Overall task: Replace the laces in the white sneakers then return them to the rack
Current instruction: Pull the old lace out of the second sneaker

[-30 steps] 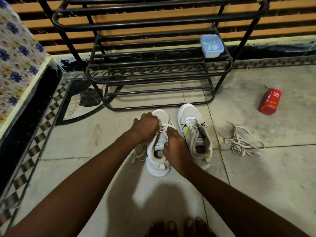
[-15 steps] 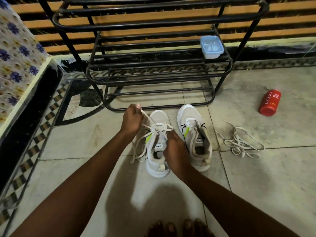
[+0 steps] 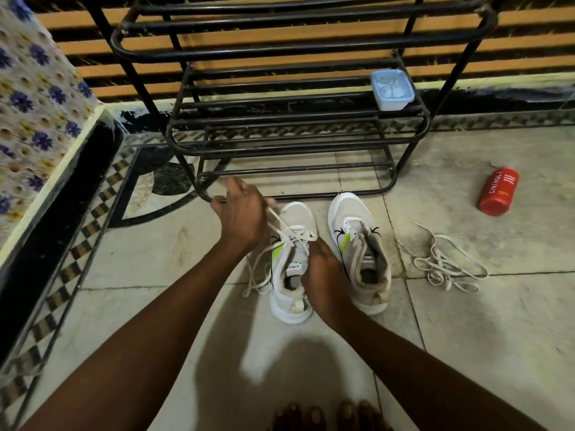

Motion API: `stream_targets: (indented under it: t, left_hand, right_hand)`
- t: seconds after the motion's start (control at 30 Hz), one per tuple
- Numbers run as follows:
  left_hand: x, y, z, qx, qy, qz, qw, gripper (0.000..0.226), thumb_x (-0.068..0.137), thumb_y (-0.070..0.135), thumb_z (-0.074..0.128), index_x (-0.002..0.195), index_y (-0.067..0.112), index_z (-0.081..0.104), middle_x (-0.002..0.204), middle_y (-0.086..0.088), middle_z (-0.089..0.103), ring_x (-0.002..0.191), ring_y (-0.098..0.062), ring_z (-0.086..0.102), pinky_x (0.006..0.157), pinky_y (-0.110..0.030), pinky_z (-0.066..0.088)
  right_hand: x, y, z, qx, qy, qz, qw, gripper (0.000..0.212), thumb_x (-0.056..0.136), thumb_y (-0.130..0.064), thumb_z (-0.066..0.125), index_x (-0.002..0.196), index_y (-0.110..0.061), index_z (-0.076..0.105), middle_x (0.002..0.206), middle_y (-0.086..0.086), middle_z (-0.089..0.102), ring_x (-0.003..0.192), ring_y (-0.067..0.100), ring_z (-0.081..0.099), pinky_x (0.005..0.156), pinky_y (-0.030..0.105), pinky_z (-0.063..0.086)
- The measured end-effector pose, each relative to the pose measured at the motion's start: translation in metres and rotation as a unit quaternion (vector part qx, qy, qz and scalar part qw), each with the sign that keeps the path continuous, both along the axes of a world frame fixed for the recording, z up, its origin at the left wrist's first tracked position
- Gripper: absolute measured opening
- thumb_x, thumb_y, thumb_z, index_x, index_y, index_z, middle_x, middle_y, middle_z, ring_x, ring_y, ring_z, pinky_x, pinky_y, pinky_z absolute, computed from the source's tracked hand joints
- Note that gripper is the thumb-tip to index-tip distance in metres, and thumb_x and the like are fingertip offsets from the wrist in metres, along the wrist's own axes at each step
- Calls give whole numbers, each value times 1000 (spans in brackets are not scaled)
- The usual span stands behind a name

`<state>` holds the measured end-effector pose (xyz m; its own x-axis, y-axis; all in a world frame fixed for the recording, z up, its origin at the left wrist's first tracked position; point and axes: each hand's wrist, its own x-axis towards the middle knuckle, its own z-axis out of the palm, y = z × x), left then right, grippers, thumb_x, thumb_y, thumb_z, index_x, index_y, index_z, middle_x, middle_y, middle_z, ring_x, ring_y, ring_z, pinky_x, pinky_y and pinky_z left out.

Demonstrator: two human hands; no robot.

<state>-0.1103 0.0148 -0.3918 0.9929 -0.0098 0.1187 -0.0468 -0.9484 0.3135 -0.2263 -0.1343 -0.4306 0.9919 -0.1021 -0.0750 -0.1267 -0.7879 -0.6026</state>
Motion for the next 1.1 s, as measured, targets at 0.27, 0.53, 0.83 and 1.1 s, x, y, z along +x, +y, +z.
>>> stream_targets:
  t: [0.27, 0.53, 0.83, 1.1]
  left_hand:
    - [3, 16, 10, -483, 44, 3, 874, 22, 108, 18, 51, 87, 15, 46, 68, 1, 48, 52, -10, 41, 55, -29, 36]
    - [-2, 19, -1, -15, 26, -322, 946, 4, 84, 20, 82, 84, 20, 78, 83, 3, 62, 85, -24, 54, 77, -42, 48]
    - [10, 27, 2, 56, 52, -286, 955, 10, 82, 34, 83, 89, 35, 76, 122, 12, 52, 109, -22, 43, 93, -46, 41]
    - [-12, 10, 3, -518, 93, -8, 850, 26, 103, -3, 48, 82, 12, 48, 97, -14, 75, 93, -27, 76, 72, -41, 59]
  right_hand:
    - [2, -2, -1, -24, -4, 16, 1000, 66, 90, 5, 49, 153, -1, 31, 163, 12, 26, 151, 19, 25, 122, 23, 15]
    - [1, -1, -2, -15, -1, 7, 1000, 68, 89, 6, 49, 153, 0, 29, 163, 14, 25, 151, 21, 26, 121, 23, 17]
    - [5, 1, -8, -12, -5, 6, 1000, 60, 92, 5, 46, 151, 3, 34, 159, 18, 32, 149, 26, 30, 122, 26, 20]
    - [4, 3, -9, 53, 21, 7, 998, 45, 100, 0, 37, 146, -1, 39, 151, 16, 39, 139, 30, 38, 108, 25, 31]
